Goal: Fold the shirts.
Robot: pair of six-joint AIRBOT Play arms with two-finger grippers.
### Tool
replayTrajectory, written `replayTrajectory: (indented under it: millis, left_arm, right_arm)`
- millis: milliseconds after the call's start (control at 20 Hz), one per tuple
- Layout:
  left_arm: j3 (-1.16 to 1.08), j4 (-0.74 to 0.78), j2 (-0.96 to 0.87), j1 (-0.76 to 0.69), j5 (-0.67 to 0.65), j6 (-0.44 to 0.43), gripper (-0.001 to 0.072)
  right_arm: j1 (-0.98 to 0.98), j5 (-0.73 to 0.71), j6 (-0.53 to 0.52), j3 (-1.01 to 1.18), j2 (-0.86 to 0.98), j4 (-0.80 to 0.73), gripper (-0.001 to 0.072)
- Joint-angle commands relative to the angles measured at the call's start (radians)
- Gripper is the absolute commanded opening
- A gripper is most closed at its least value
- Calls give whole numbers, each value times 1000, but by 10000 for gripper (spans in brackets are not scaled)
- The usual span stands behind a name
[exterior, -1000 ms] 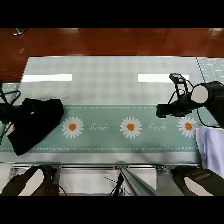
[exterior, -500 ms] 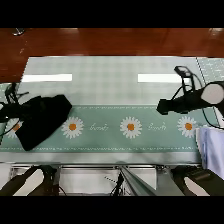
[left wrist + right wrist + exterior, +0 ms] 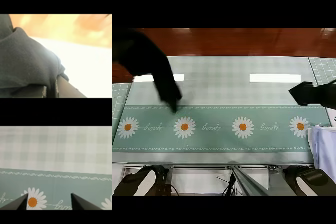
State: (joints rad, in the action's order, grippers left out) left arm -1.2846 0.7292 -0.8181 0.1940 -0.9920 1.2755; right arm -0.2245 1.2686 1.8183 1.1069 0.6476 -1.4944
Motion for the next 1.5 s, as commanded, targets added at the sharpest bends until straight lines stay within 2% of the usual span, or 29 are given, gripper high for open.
replayTrajectory:
  millis: [0, 150, 300, 600, 800, 950, 1100, 1150, 1200, 1250, 1350, 1450]
  left_arm:
    - [-244, -31, 11, -97, 23, 4, 30]
    - [-329, -31, 14, -218, 103, -26, 31]
    - [-292, -31, -1, -386, 131, -26, 31]
    - [98, -30, -3, -779, 312, -26, 32]
    - [334, -30, 14, -759, 296, 1, 32]
    - [515, -25, 13, -694, 207, 11, 32]
    - [661, 118, 5, -616, 96, 15, 33]
    - [696, 177, 1, -586, 58, 55, 61]
    - [729, 227, 0, -557, 45, 107, 310]
    - [743, 269, 0, -536, 37, 121, 694]
    - [697, 365, -1, -476, -8, 126, 703]
    - [578, 447, 1, -366, -98, 192, 702]
  right_arm:
    - [-1, 59, 31, 14, -98, -4, 615]
    - [-1, 64, 48, 14, -145, -8, 615]
    - [-1, 64, 52, 14, -164, -8, 615]
    - [-1, 71, 66, 14, -164, -52, 615]
    - [-1, 112, 77, 13, -162, -90, 615]
    - [-1, 124, 77, -14, -162, -97, 615]
    - [-1, 111, 100, -146, -156, -91, 615]
    - [-1, 96, 101, -201, -149, -76, 615]
    - [-1, 71, 105, -257, -137, -59, 615]
    - [-1, 35, 105, -301, -120, -51, 615]
    - [13, -57, 101, -331, -57, -72, 615]
    - [108, -49, 70, -263, 15, -170, 615]
